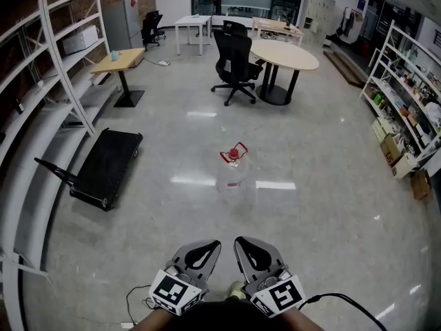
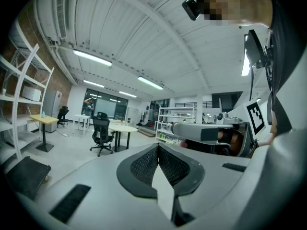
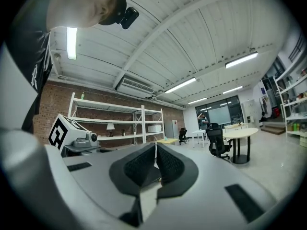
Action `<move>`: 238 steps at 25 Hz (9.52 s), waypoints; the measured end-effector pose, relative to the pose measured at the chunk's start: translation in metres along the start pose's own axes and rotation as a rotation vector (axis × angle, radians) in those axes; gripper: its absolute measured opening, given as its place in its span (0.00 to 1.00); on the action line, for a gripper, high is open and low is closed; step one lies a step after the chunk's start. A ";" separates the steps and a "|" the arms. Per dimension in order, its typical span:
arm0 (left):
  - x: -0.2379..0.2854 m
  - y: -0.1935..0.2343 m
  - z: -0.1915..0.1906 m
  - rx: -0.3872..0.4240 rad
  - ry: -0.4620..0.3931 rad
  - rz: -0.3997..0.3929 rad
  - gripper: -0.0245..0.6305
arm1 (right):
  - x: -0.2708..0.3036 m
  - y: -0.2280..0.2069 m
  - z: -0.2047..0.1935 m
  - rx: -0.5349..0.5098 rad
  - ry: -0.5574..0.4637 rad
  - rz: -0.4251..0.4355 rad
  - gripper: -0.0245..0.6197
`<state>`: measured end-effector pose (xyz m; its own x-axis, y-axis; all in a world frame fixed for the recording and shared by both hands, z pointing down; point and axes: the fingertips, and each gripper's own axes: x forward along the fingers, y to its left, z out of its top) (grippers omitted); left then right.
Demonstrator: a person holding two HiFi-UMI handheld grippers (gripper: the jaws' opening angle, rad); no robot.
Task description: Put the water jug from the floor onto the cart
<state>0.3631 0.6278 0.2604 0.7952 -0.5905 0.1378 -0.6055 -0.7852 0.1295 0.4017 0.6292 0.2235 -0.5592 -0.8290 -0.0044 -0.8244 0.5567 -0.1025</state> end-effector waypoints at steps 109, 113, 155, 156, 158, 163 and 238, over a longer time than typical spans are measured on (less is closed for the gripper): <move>0.542 0.602 -0.257 -0.818 0.473 0.538 0.06 | 0.506 -0.470 -0.142 0.011 0.152 0.084 0.08; 0.488 0.619 -0.181 -0.809 0.377 0.578 0.06 | 0.525 -0.412 -0.094 -0.014 0.120 0.186 0.08; -0.056 1.176 -0.094 -1.002 -0.053 1.352 0.05 | 1.106 0.058 -0.087 -0.015 0.166 1.135 0.08; -0.063 1.195 -0.095 -1.001 -0.057 1.347 0.05 | 1.122 0.067 -0.088 -0.013 0.162 1.130 0.08; -0.080 1.235 -0.098 -1.000 -0.059 1.333 0.05 | 1.157 0.090 -0.091 -0.008 0.147 1.113 0.08; -0.121 1.337 -0.115 -1.017 -0.054 1.259 0.05 | 1.253 0.148 -0.117 -0.021 0.191 1.021 0.08; -0.351 1.562 -0.344 -1.195 -0.028 1.349 0.65 | 1.464 0.316 -0.314 0.060 0.336 1.135 0.08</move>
<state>-0.8726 -0.3280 0.7520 -0.2206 -0.6547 0.7230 -0.4508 0.7258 0.5196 -0.7047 -0.3913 0.4970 -0.9704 0.1987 0.1376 0.1592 0.9538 -0.2547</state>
